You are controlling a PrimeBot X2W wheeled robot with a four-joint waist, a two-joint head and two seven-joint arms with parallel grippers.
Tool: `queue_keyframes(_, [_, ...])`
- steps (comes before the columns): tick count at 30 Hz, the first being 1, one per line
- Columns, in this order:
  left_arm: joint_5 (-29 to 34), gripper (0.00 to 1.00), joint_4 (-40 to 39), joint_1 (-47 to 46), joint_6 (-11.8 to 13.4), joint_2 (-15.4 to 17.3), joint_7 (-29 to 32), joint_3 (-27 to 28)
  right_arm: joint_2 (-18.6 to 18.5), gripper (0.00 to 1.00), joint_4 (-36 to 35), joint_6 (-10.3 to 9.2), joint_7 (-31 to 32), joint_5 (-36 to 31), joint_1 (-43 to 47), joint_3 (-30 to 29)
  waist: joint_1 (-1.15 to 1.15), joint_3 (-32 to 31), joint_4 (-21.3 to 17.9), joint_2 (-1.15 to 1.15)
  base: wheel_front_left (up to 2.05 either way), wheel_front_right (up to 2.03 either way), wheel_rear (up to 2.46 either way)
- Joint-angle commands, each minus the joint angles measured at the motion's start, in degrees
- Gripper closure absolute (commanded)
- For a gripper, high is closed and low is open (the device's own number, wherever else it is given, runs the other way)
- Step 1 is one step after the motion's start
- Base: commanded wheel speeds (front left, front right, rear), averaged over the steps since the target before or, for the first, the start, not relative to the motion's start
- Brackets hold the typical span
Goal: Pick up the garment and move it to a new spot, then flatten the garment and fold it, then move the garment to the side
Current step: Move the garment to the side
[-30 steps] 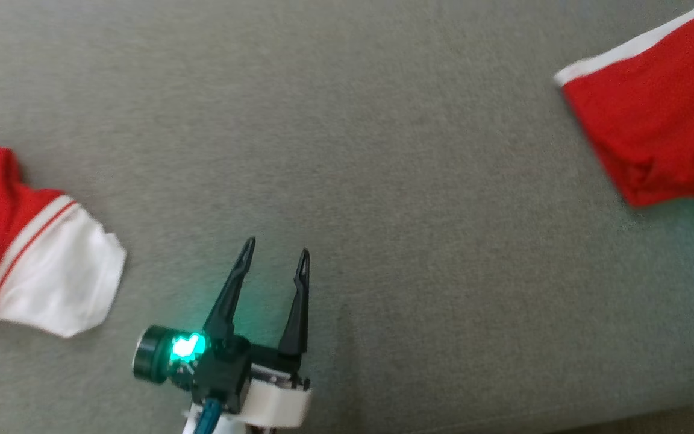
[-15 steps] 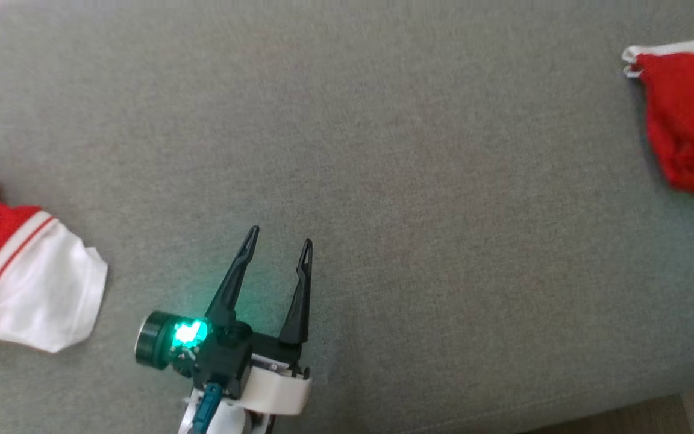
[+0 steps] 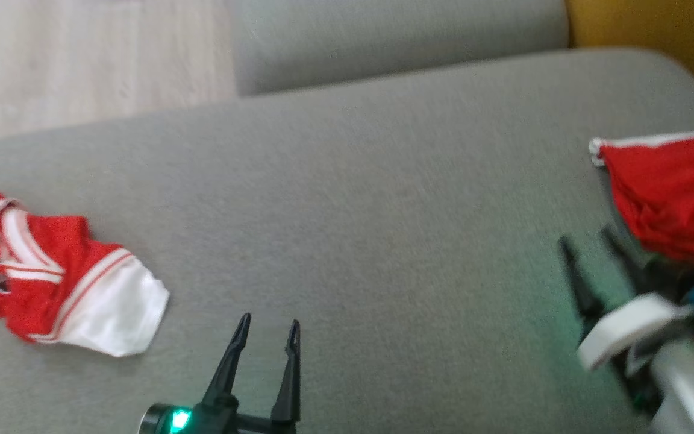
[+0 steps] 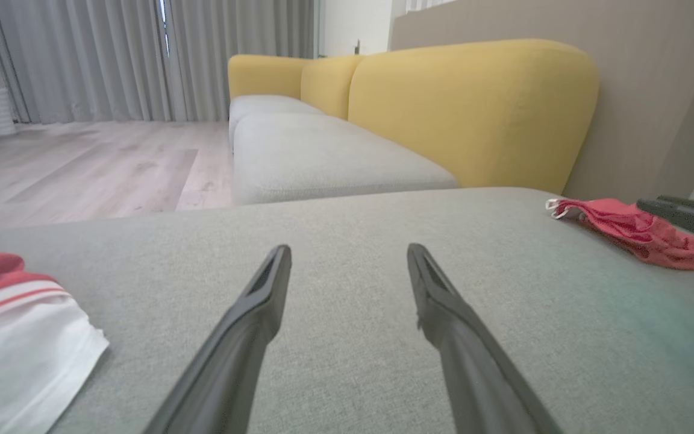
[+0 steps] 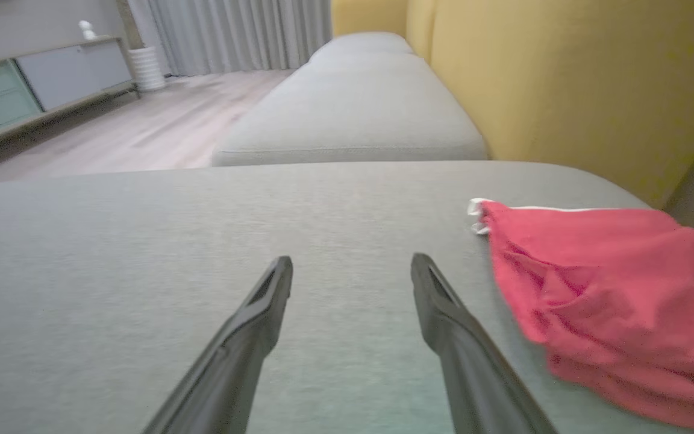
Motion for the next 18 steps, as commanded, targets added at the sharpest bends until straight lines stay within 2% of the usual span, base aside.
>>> queue_keyframes(1, [-0.68, 0.0, -1.81, -0.81, 0.52, -0.28, -0.15, 2.63, 0.81, 0.0, -4.81, 0.37, -0.78, -1.33, 2.34, -0.04, 0.03, -4.67, 3.3, 0.0, 0.0, 0.0, 0.0])
queue_keyframes(4, [-1.42, 0.0, -2.0, 0.2, 0.72, -0.28, -0.15, 3.65, 4.18, 0.0, -11.13, 0.37, -0.78, -3.84, 8.71, -2.89, 0.03, -6.69, 4.59, 0.0, 0.0, 0.0, 0.0])
queue_keyframes(11, [-1.5, 0.0, -2.47, 3.94, 0.9, -0.29, -0.15, 6.31, 12.81, 0.0, -22.88, 0.37, -0.78, -12.82, 24.66, -15.24, 0.03, -10.72, 7.14, 0.0, 0.0, 0.0, 0.0])
queue_keyframes(18, [-0.26, 0.0, -1.93, 7.83, 1.23, -0.29, -0.15, 9.35, 15.04, 0.0, -24.9, 0.37, -0.78, -17.49, 31.64, -16.53, 0.03, -12.95, 7.74, 0.0, 0.0, 0.0, 0.0])
